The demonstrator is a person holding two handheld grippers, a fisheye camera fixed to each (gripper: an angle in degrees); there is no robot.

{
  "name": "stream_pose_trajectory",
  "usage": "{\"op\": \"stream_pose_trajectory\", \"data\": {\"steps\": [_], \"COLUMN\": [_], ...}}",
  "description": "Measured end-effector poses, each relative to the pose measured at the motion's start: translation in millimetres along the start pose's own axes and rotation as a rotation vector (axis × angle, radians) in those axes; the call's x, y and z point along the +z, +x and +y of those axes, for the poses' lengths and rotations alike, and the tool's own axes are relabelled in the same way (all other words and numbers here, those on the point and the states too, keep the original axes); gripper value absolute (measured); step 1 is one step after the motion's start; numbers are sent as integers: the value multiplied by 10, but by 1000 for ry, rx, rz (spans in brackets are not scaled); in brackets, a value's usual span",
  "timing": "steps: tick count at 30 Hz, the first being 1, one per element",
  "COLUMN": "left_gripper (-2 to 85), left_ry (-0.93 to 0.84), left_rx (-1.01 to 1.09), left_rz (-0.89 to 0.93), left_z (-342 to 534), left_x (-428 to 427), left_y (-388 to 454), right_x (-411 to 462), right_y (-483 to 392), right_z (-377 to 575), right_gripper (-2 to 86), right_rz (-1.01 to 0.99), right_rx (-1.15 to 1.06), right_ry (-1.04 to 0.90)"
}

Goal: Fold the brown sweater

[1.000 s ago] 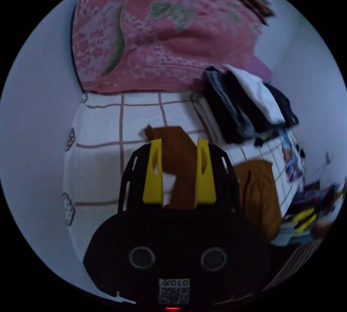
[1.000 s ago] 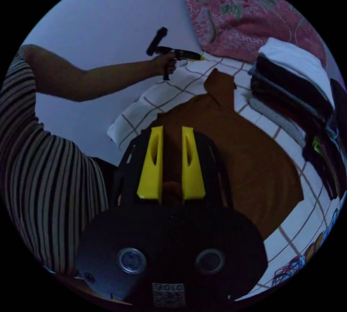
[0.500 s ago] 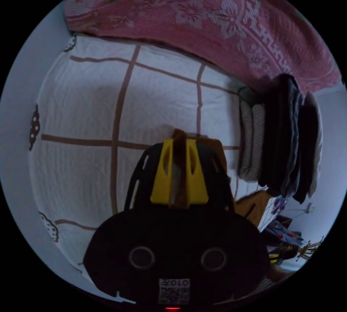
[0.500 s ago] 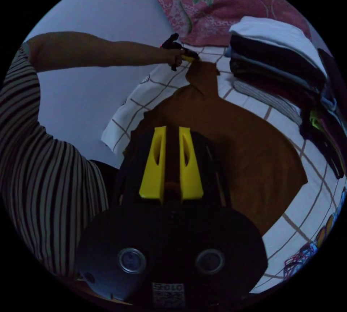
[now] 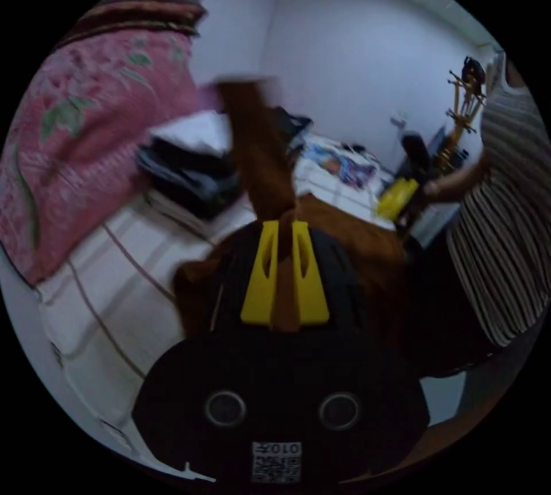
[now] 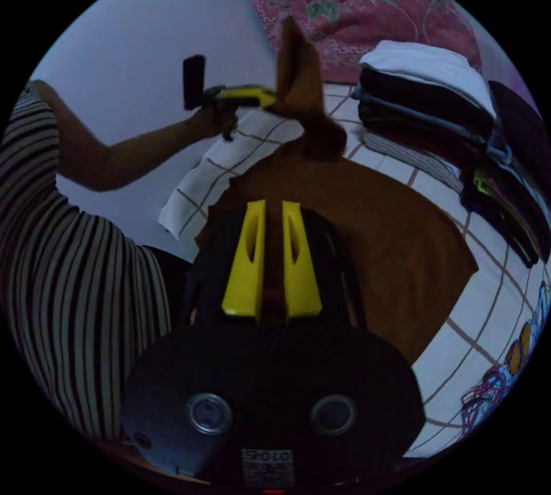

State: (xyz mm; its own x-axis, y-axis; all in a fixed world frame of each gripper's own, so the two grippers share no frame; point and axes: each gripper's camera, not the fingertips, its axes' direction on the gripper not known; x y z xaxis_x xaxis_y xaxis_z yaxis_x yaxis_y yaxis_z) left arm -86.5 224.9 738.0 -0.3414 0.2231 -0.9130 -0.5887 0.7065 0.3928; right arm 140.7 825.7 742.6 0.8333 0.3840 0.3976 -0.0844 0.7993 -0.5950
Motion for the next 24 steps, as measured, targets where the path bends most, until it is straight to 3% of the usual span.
{"op": "stream_pose_trajectory", "data": {"steps": [5,8,15,24], "left_gripper": [104,119,142,150], "left_ry": [-328,-346,-432,-493], "left_rx": [-115,-261,-346,-474], "left_rz": [-16,-78,-245,-81], "left_z": [694,1022,1617,2359], "left_x": [575,594,253,401], "left_y": [861,1094,1540,1678], "right_x": [58,146,542,1069], "right_y": [-59,-81,-183,-327], "right_z": [136,233,575,577], "right_gripper": [65,65,70,92], "right_rz": [21,44,40,-4], "right_rx": [-28,-22,-45,-126], "right_ry": [-68,-127,-305,-434]}}
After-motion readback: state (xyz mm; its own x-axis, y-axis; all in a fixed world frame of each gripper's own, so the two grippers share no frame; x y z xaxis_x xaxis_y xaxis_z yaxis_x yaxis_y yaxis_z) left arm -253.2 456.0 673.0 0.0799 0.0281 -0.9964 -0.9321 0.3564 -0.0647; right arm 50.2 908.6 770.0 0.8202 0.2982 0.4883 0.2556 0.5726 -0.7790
